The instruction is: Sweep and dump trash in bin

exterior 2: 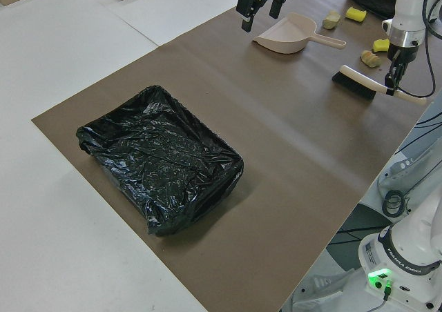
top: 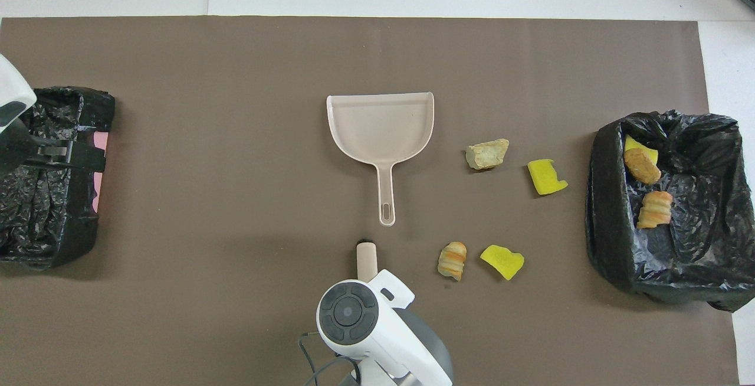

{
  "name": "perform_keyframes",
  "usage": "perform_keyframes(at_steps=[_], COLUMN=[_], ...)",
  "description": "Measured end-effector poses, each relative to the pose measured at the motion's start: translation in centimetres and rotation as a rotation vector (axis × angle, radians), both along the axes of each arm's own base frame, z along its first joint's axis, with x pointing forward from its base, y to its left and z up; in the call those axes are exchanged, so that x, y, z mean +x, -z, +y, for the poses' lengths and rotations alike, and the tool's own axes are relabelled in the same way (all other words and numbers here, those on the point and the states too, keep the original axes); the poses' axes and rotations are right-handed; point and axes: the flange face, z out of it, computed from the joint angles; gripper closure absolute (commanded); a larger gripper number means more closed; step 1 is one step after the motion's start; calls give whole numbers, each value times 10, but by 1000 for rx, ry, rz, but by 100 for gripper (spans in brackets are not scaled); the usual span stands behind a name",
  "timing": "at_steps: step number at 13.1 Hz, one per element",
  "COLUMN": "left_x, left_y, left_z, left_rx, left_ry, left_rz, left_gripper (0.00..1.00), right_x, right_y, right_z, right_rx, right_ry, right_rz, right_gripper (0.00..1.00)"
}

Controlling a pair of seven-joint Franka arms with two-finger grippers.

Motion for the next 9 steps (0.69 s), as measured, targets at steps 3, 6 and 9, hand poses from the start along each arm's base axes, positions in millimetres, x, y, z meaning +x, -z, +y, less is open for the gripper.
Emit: perform_keyframes(at_steps=[3, 6, 9], left_x=[0, 0, -1], left_y=[0, 0, 3], left_z=[0, 0, -9], left_rx=[0, 0, -11], left_ry=[1, 1, 13], left_rz=[0, 0, 8], left_gripper=[0, 0, 0], right_x=[18, 51, 85], right_y=[-14, -48, -81], right_z=[-27, -84, -155], right_rx=[-25, -42, -47], right_ry=[44, 82, 72], right_rz=[24, 36, 21], right_gripper=[99, 100, 100])
